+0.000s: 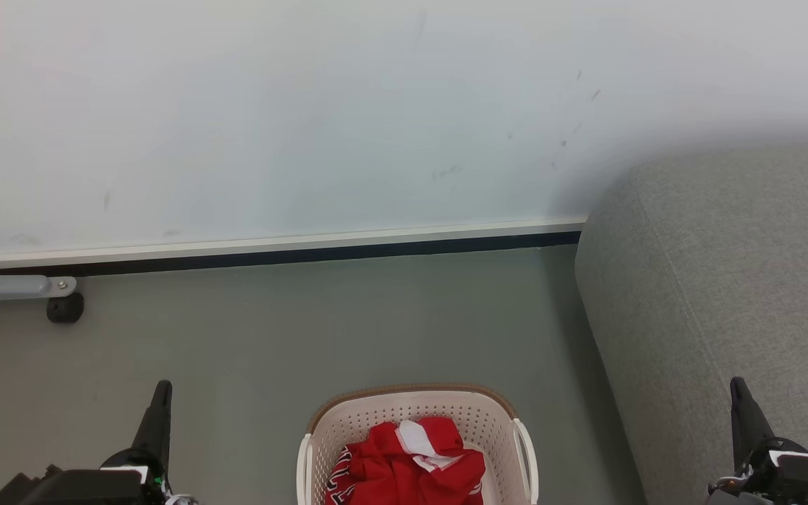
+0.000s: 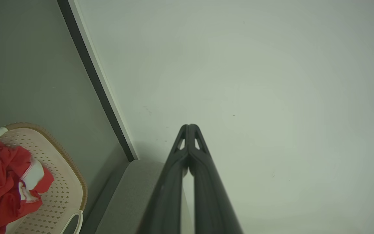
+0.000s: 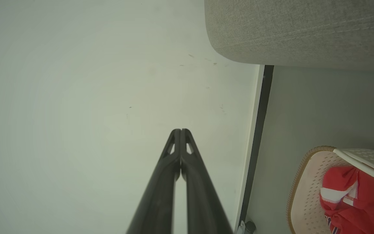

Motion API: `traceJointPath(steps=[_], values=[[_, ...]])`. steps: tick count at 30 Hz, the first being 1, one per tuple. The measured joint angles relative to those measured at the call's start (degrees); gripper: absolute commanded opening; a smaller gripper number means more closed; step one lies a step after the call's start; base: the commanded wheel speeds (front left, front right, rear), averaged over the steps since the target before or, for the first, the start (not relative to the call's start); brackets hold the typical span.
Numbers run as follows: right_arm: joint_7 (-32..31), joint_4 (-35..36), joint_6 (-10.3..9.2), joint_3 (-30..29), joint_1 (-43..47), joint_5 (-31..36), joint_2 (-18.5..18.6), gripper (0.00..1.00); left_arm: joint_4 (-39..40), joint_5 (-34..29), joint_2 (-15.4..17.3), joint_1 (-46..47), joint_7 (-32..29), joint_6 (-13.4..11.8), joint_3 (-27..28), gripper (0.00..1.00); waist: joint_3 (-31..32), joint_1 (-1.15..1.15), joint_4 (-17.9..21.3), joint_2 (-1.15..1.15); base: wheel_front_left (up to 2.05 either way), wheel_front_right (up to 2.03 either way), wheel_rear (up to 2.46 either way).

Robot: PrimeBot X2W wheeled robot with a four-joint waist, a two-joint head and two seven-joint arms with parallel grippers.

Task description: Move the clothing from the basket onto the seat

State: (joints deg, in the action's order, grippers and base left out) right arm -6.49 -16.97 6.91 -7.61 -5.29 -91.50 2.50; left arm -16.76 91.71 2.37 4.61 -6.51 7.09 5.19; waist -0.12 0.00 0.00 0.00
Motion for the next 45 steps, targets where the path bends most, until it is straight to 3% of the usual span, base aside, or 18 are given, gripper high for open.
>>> traceJointPath(steps=[38, 39, 40, 41, 45], values=[[0.0, 0.0, 0.00, 0.0, 0.0, 0.0, 0.0, 0.00, 0.0, 0.0, 0.0, 0.0, 0.0, 0.0, 0.0, 0.00, 0.0, 0.00, 0.0, 0.00, 0.00, 0.00, 0.00], [0.0, -0.3, -0.01, 0.1, 0.1, 0.0, -0.1, 1.00, -0.3, 0.0, -0.1, -0.2, 0.0, 0.0, -0.1, 1.00, 0.0, 0.00, 0.0, 0.00, 0.00, 0.00, 0.00], [0.0, -0.9, -0.08, 0.1, 0.4, 0.0, -0.2, 0.00, -0.9, 0.0, -0.2, -0.6, 0.0, 0.0, -0.1, 0.00, 0.0, 0.00, 0.0, 0.00, 0.00, 0.00, 0.00], [0.0, -1.5, -0.10, 0.2, 0.9, 0.0, -0.4, 1.00, -1.5, 0.0, -0.4, -1.1, 0.0, -0.1, -0.2, 1.00, 0.0, 0.00, 0.0, 0.00, 0.00, 0.00, 0.00], [0.2, -3.5, -0.29, 0.6, 2.9, 0.0, -1.1, 1.00, -3.3, 0.0, -0.8, -3.4, 0.1, -0.1, -0.5, 1.00, 0.0, 0.00, 0.0, 0.00, 0.00, 0.00, 0.00]])
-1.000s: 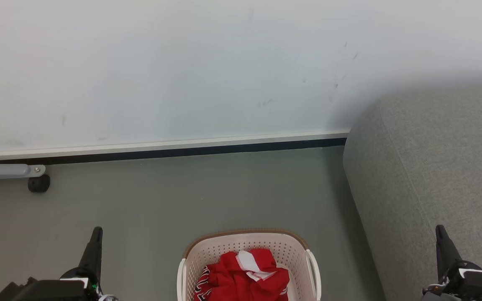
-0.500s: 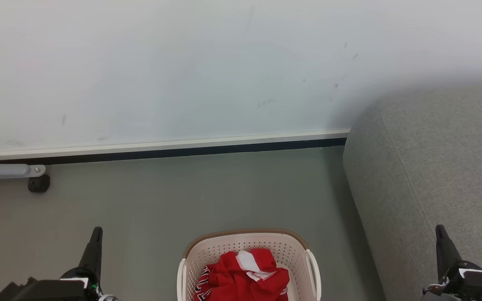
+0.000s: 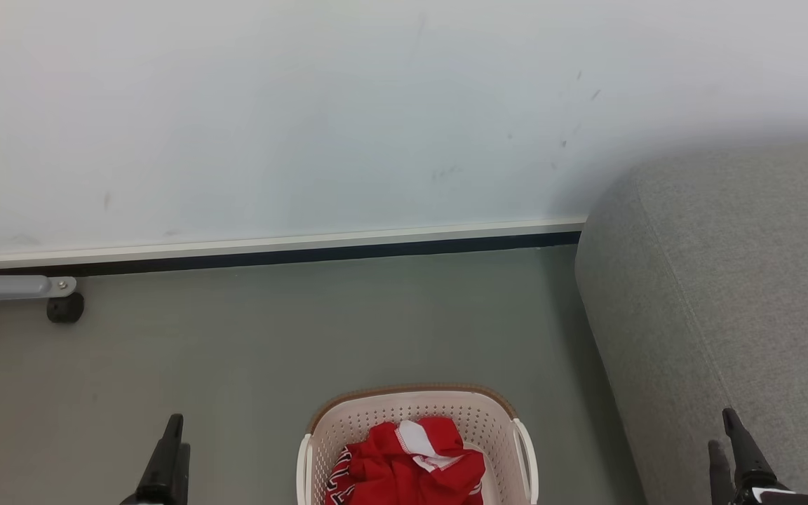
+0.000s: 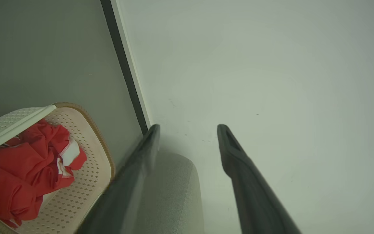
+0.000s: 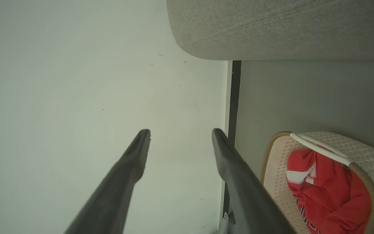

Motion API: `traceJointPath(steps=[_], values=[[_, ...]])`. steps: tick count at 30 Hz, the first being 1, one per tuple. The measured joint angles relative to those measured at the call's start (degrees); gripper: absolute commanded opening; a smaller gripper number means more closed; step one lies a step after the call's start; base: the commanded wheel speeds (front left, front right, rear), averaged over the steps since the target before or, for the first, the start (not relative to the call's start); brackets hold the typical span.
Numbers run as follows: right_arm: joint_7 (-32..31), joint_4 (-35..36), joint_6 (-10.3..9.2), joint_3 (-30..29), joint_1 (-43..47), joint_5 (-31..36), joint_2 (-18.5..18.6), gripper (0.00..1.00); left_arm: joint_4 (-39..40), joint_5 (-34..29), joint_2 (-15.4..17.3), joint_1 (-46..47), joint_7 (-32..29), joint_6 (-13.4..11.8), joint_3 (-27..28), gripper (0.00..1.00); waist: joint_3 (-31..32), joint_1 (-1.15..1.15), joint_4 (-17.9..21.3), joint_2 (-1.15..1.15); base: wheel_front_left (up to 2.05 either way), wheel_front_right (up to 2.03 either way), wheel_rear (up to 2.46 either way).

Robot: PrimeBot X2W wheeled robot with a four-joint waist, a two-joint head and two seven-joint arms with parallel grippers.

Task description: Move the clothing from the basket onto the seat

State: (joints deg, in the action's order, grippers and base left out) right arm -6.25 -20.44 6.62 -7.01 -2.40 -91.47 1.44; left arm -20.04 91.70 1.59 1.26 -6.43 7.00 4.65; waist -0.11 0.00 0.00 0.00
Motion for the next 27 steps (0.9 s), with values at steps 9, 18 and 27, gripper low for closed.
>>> traceJointPath(steps=[9, 18, 27], values=[[1.8, 1.1, -0.07, 2.0, 0.1, 0.3, 0.0, 1.00, 1.2, -0.8, 0.0, -0.2, 2.0, -0.1, -2.0, 1.00, 0.1, 0.00, 0.0, 0.00, 0.00, 0.00, 0.00], [3.6, 2.7, -1.15, 2.9, 0.5, 2.7, 0.0, 1.00, 3.5, -4.5, 0.1, -0.2, 3.9, -1.6, -3.3, 1.00, 0.2, 0.00, -0.1, 0.00, 0.00, 0.00, 0.00], [5.5, 5.0, -3.18, 4.4, 0.6, 9.5, 0.0, 1.00, 5.8, -11.3, 0.1, -0.2, 5.6, -3.1, -5.2, 1.00, 0.3, 0.00, -0.1, 0.00, 0.00, 0.00, 0.00]])
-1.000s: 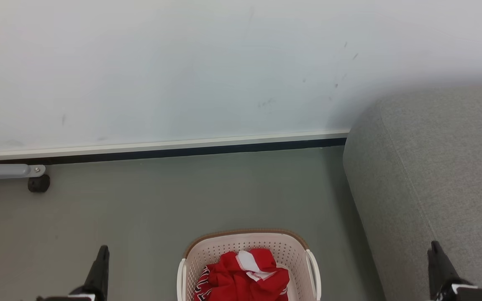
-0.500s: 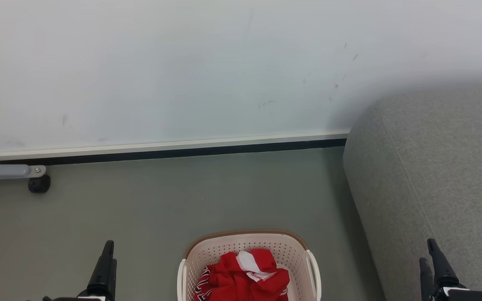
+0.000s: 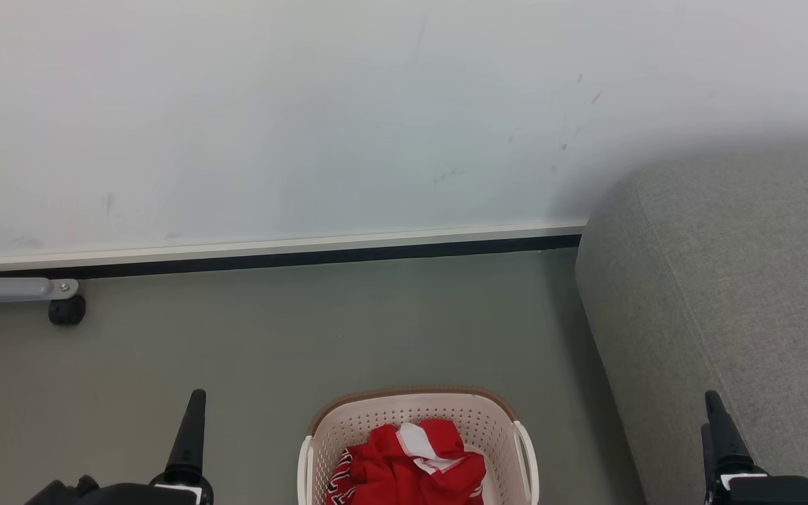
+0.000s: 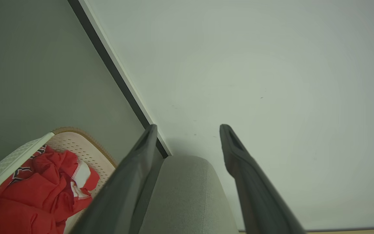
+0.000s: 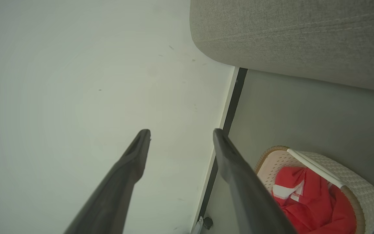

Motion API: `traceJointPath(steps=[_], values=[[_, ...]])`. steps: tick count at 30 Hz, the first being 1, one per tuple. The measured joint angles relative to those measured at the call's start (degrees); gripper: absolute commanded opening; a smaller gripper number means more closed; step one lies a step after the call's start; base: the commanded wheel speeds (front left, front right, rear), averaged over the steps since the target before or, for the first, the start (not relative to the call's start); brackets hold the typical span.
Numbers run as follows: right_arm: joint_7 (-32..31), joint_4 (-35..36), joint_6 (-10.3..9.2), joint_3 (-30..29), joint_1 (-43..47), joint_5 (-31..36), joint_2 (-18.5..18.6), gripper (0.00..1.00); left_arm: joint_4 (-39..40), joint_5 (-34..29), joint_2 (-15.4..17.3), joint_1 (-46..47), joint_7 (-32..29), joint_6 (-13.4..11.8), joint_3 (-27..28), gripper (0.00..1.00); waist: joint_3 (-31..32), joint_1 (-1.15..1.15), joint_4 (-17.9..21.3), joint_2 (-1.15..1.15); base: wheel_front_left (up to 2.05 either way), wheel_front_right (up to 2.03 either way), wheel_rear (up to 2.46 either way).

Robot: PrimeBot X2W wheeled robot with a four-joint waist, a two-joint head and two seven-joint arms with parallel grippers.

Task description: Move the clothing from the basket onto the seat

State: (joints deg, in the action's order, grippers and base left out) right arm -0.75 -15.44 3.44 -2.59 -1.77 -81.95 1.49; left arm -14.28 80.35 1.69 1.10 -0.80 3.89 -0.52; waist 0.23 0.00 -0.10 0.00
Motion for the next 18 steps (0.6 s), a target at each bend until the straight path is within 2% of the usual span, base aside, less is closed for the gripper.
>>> traceJointPath(steps=[18], values=[[3.9, 3.6, -2.98, 5.8, 0.3, 20.1, 1.7, 1.00, 3.1, -18.5, 2.1, 0.0, 3.7, -3.0, -4.2, 1.00, 0.6, 0.00, -0.2, 0.00, 0.00, 0.00, 0.00]])
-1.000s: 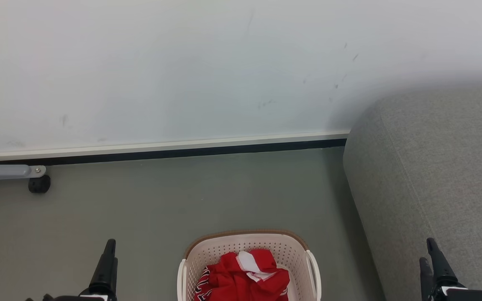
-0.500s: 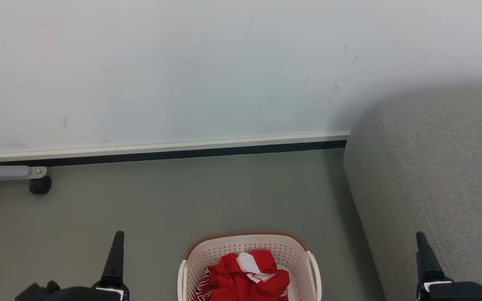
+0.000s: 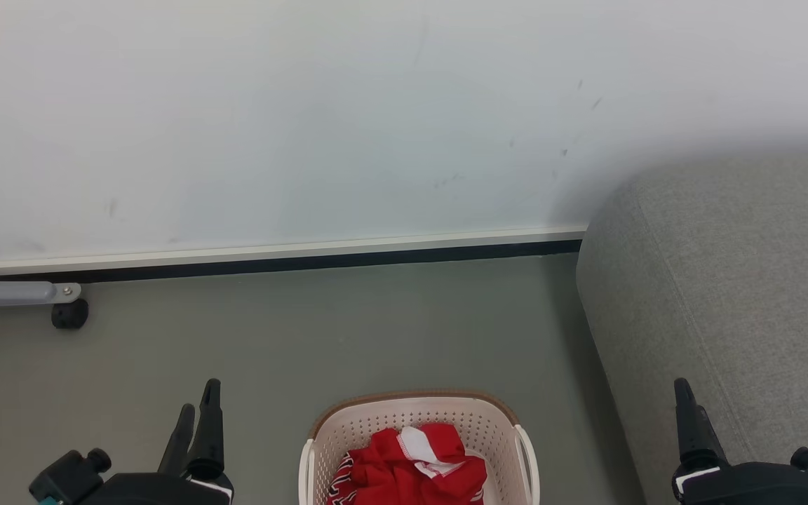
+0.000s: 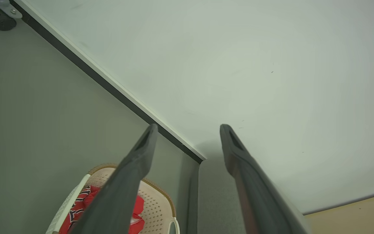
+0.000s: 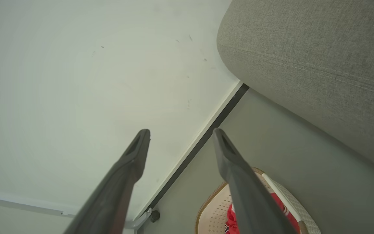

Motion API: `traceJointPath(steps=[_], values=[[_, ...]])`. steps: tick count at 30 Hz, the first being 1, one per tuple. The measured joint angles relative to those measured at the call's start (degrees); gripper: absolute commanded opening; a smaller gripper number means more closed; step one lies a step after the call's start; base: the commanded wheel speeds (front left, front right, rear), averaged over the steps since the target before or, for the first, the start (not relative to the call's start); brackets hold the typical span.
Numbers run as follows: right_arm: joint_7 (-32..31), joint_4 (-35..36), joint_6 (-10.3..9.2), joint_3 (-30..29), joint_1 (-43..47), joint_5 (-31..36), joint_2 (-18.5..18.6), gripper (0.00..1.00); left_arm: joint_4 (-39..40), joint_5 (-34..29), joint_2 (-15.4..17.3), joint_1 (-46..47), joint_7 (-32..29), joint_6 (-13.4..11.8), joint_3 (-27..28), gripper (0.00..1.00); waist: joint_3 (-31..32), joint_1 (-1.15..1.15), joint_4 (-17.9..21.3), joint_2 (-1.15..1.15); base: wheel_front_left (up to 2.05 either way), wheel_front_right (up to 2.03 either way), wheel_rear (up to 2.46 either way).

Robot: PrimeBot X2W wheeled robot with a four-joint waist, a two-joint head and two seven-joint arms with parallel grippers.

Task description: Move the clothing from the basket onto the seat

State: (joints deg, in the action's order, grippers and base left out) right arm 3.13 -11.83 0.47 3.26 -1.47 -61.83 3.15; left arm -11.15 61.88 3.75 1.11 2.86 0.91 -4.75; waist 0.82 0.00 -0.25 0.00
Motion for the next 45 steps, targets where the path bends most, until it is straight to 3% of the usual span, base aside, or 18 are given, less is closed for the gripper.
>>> traceJointPath(steps=[29, 45], values=[[6.1, 2.7, -4.09, 6.7, 3.2, 24.2, 1.7, 1.00, 2.0, -30.6, 4.6, -2.2, 6.4, -4.5, -4.6, 1.00, 1.6, 0.00, 0.0, 0.00, 0.00, 0.00, 0.00], [9.4, 4.3, -6.27, 9.1, 4.5, 36.0, 2.6, 1.00, 2.6, -42.1, 5.2, -4.0, 9.7, -6.6, -5.7, 1.00, 2.2, 0.00, 0.1, 0.00, 0.00, 0.00, 0.00]])
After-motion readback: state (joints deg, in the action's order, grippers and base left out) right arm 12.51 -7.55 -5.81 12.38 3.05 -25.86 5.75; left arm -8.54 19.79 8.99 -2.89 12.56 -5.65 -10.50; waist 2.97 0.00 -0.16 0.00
